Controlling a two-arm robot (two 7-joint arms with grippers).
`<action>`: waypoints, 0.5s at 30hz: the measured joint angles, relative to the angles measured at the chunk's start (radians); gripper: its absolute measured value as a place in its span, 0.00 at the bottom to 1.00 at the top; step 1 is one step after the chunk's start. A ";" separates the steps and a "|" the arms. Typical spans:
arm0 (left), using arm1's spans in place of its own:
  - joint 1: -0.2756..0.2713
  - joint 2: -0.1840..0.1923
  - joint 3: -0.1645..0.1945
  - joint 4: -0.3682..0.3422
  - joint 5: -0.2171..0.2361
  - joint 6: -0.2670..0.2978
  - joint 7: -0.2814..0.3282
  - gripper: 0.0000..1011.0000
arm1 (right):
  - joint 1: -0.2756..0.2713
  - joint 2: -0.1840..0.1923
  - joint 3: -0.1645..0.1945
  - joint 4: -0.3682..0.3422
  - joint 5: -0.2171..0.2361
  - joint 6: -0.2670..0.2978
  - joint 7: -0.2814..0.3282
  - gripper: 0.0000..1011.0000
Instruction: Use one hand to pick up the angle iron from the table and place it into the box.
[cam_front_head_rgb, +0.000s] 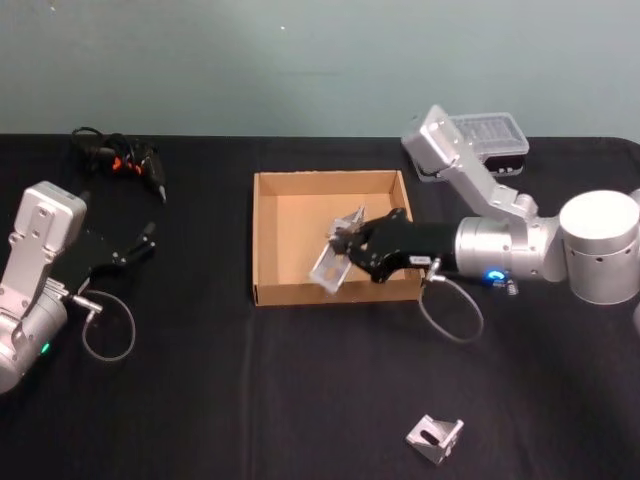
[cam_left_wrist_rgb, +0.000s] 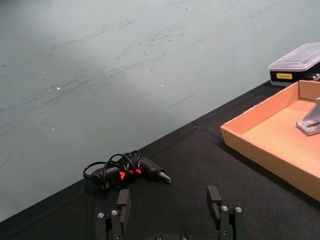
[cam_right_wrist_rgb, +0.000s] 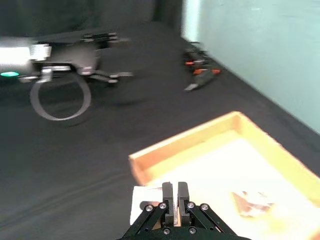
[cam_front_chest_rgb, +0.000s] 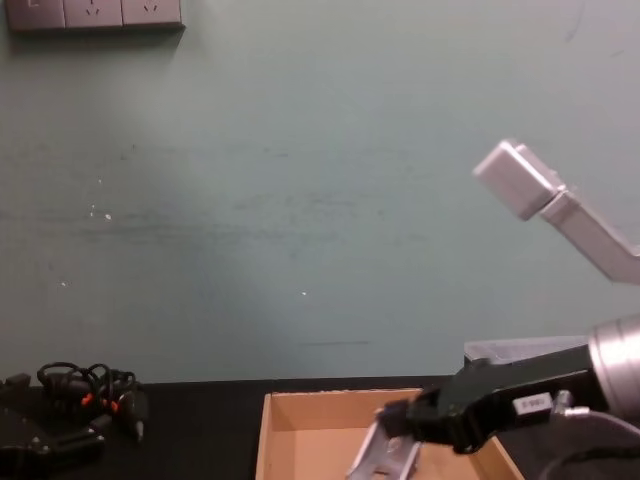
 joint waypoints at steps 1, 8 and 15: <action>0.000 0.000 0.000 0.000 0.000 0.000 0.000 0.99 | -0.005 0.001 0.009 0.000 -0.001 0.000 -0.014 0.06; 0.000 0.000 0.000 0.000 0.000 0.000 0.000 0.99 | -0.030 -0.004 0.062 0.015 -0.021 -0.004 -0.111 0.06; 0.000 0.000 0.000 0.000 0.000 0.000 0.000 0.99 | 0.000 -0.058 0.077 0.124 -0.044 -0.044 -0.115 0.06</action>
